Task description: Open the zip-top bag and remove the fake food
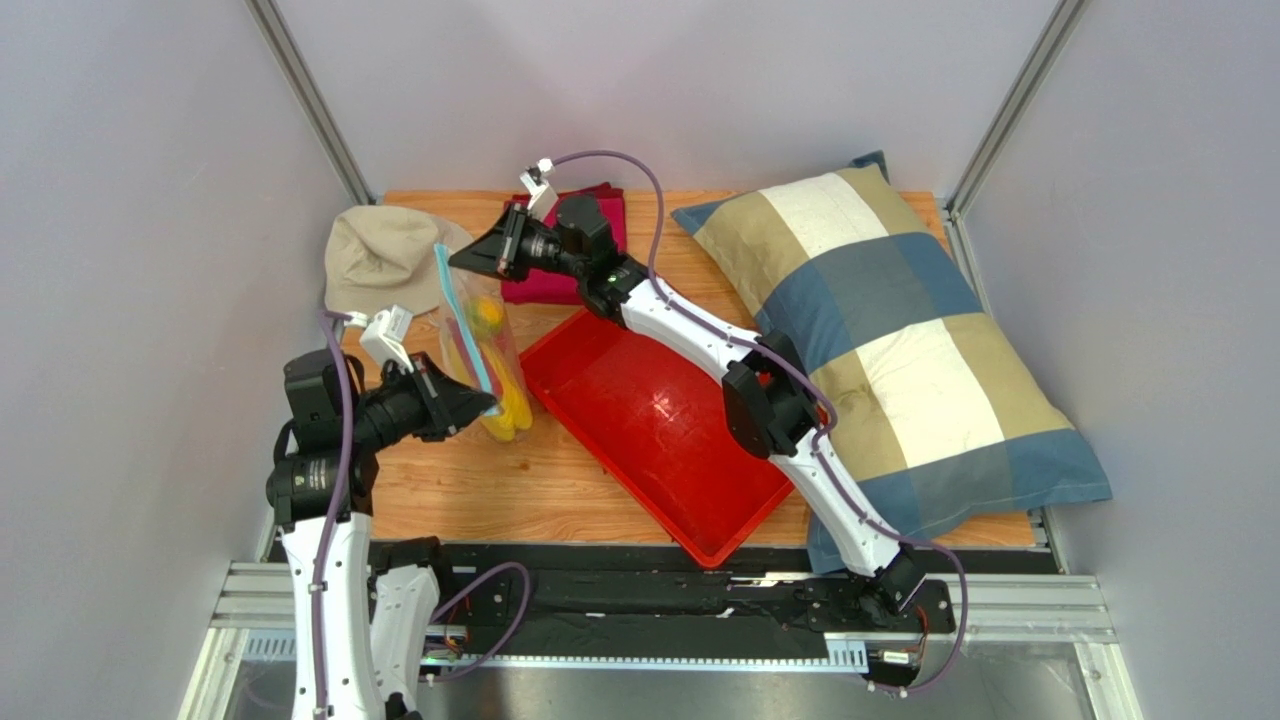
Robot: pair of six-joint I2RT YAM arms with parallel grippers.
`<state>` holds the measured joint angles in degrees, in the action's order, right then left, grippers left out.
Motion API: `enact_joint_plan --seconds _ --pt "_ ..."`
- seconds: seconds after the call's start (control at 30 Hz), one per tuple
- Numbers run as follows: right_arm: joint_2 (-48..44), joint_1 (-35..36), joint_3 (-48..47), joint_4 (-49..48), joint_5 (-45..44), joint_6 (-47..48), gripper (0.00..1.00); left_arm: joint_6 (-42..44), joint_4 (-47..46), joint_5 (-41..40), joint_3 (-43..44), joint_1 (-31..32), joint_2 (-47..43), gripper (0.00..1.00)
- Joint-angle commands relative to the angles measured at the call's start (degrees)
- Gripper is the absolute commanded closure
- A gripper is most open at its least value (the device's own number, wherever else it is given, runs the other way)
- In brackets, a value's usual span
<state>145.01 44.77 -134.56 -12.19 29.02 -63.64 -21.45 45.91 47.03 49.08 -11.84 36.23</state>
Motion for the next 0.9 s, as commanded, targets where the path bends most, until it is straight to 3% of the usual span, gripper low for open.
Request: enact_joint_plan --seconds 0.0,0.27,0.37,0.43,0.47,0.57,0.73,0.77,0.87 --pt "0.27 0.14 -3.34 -0.91 -8.88 0.36 1.00 2.64 4.28 5.44 0.32 1.73 -2.39 1.00" --pt "0.71 0.14 -2.29 -1.26 -11.44 -0.35 1.00 2.82 5.42 7.55 -0.91 4.54 -2.83 1.00" --pt "1.15 0.05 -3.51 2.05 -10.30 0.52 1.00 1.86 5.42 4.23 -1.18 4.63 -2.57 1.00" --pt "-0.16 0.14 -4.48 6.19 -7.41 3.77 0.86 -0.25 6.29 -1.98 -0.04 4.63 -2.04 1.00" --pt "-1.30 -0.04 -3.87 11.86 -6.70 5.61 0.66 -1.30 6.64 -4.29 0.40 4.63 -1.69 1.00" --pt "-8.85 -0.12 2.79 22.17 -6.34 14.31 0.49 -5.87 6.65 -11.95 0.32 4.63 -2.12 1.00" --pt "-18.60 -0.48 7.38 37.13 -7.75 28.44 0.31 -11.15 2.43 -12.84 -0.22 4.54 -2.22 1.00" --pt "-19.49 -0.56 7.82 40.45 -7.75 29.96 0.20 -11.50 1.99 -13.01 0.14 4.63 -2.13 1.00" --pt "-22.31 -0.48 7.91 46.00 -8.71 35.75 0.18 -11.94 1.99 -12.66 0.58 4.63 -1.43 1.00"
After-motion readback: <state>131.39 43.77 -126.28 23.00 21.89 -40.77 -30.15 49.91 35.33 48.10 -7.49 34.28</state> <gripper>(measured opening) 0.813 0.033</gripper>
